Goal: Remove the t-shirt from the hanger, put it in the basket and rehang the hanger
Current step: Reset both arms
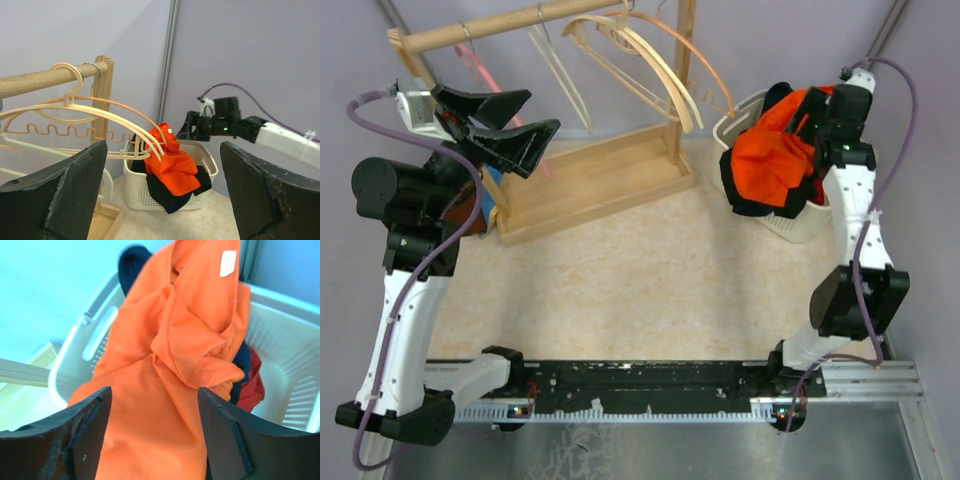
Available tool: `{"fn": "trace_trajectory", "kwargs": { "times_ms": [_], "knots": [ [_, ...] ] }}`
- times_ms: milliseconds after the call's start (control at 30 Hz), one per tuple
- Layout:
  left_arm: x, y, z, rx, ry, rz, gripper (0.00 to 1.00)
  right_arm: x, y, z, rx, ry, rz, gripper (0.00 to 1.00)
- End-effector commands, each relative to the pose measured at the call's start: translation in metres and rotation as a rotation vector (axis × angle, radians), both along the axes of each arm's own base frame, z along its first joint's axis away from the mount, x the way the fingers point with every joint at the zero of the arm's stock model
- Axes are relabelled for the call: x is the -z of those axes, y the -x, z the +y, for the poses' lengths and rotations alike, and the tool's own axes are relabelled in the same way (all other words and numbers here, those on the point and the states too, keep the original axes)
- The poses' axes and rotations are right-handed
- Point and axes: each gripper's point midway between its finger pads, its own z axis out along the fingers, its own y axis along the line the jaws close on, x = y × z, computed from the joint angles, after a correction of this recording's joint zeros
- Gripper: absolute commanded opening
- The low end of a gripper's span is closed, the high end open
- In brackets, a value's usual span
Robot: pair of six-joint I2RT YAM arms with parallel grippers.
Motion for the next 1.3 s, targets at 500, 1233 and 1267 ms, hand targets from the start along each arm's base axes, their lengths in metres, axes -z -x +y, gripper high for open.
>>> {"fn": "trace_trajectory", "kwargs": {
  "times_ms": [500, 1233, 1267],
  "knots": [
    [0.095, 0.005, 0.019, -0.117, -0.024, 0.252, 0.99, -0.08, 0.189, 0.122, -0.17, 0.099, -0.366, 0.99],
    [0.252, 0.018, 0.059, -0.332, -0.047, 0.524, 0.99, 0.06, 0.243, 0.202, -0.364, 0.095, -0.183, 0.99],
    [0.256, 0.018, 0.059, -0.333, -0.054, 0.527, 0.99, 0.069, 0.244, 0.204, -0.372, 0.093, -0.171, 0.99]
  ]
}}
